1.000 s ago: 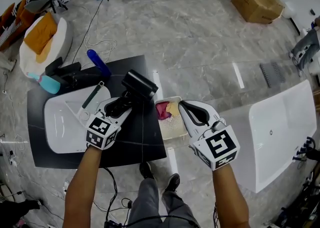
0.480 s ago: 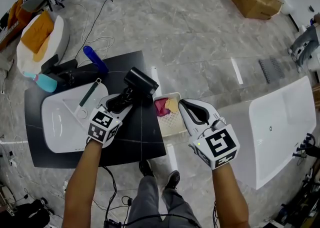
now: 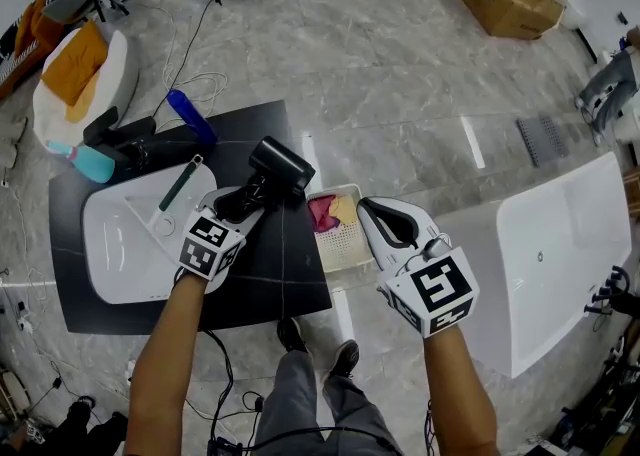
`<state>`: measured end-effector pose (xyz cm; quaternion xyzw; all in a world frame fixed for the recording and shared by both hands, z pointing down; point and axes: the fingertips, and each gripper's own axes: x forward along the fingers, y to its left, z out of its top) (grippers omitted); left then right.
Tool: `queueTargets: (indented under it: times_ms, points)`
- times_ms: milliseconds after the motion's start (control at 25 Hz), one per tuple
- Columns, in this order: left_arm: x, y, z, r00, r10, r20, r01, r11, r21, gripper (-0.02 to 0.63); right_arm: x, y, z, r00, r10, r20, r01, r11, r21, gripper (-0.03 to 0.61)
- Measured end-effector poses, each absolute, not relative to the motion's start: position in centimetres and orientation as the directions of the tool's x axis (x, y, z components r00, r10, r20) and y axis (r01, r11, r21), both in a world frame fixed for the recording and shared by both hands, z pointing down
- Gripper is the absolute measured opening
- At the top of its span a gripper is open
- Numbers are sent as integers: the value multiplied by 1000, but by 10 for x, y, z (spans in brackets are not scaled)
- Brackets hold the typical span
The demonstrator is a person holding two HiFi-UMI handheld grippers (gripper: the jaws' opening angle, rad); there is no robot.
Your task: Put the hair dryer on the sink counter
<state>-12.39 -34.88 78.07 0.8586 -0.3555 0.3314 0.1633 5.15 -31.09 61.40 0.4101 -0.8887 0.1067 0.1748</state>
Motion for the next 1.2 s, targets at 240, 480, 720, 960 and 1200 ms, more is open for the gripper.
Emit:
queueTargets:
  times_ms: [240,480,720,960,1200]
  points:
    - [-126,-350,782,496,-508,704,-726,-688,15,204,53,-310,608,-601,-694,396,-768,639,-46,15]
    - [-127,-352,775,467,-530,707,-736,-676,-21,218,61,-308,599,-595,-700,394,-772,634,-40,15]
    - [-130,-353,750,469,-576,669,-751,-659,-42,219,63,-302,590,-597,-701,390,-771,636,-37,15]
    - [-139,-350,723,457,-607,650,-764,-642,-61,219,64,-295,568,-601,-705,377,-767,642,-22,15]
    - [-158,-351,667,420,-693,586,-808,-579,-106,153,67,-290,534,-609,-710,352,-760,649,-5,15]
